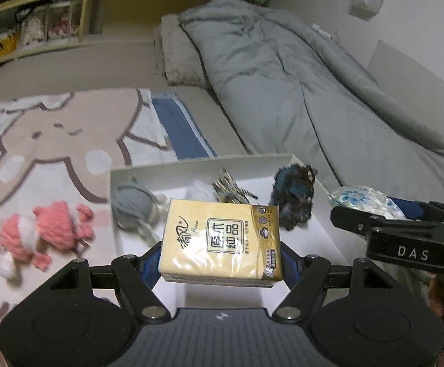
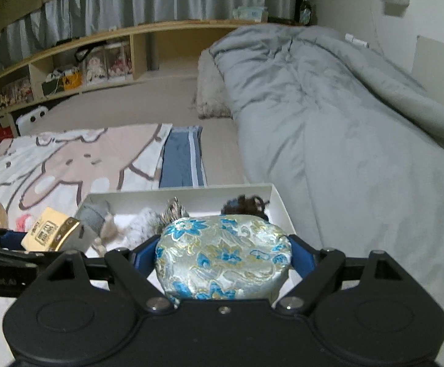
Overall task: Organize objects
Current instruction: 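Lower the tissue pack and floral pouch into the tray and open both tools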
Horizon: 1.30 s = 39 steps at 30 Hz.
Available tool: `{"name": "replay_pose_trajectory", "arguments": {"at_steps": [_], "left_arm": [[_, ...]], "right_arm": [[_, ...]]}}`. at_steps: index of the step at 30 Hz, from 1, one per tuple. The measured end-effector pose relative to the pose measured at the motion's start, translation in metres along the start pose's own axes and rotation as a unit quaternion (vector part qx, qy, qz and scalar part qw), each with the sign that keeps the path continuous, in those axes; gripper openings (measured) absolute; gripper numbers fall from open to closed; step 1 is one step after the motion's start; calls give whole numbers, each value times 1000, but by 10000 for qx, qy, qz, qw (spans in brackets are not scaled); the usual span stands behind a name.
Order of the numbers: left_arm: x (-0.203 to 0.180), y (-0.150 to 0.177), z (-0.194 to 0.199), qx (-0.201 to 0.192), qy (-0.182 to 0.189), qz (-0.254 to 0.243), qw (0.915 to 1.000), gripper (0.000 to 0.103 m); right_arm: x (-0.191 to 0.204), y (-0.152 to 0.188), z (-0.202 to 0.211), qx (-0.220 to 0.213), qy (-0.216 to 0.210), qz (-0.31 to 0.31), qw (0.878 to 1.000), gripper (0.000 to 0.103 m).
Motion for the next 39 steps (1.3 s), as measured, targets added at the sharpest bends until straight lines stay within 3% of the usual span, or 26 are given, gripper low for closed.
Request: {"name": "replay_pose_trajectory", "arguments": {"at_steps": [9,14,26,28,30,37,38,39], "left_arm": [[-11,24,-38,518,87,32,9986,74],[-9,33,-51,780,213,345,9961,74],[-36,41,-73,1098,732,714,9887,74],[-40,40,-75,1100,742,701,9887,74],[-43,41,-77,1120,740,691,9885,74],[-45,41,-88,1227,570,580,9891,74],[-46,42,-90,1255,540,517,9893,76],[-47,42,-92,1330,528,436,9887,84]], "right_arm": [[-1,12,-26,380,-59,117,9992,87],[-1,17,-40,552,-98,120,9984,87],[-6,15,-58,597,-383,-302,9970,87],[-4,16,-62,572,-290,-295,9975,90],[-5,18,-64,565,2,-341,9978,101],[-20,20,-63,691,227,-476,9962,101],[-21,20,-62,691,244,-492,9961,101],[-22,20,-62,688,259,-510,9960,101]]}}
Point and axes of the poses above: each gripper's, at about its wrist camera, not at the fingertips, and z roughly against the way its jaws point, x to its left, y to its underside, the point moved 1 cm from there along -z, roughly the way its jaws point, and after that the axes turned 12 degrees about y, right-handed, at the moved point
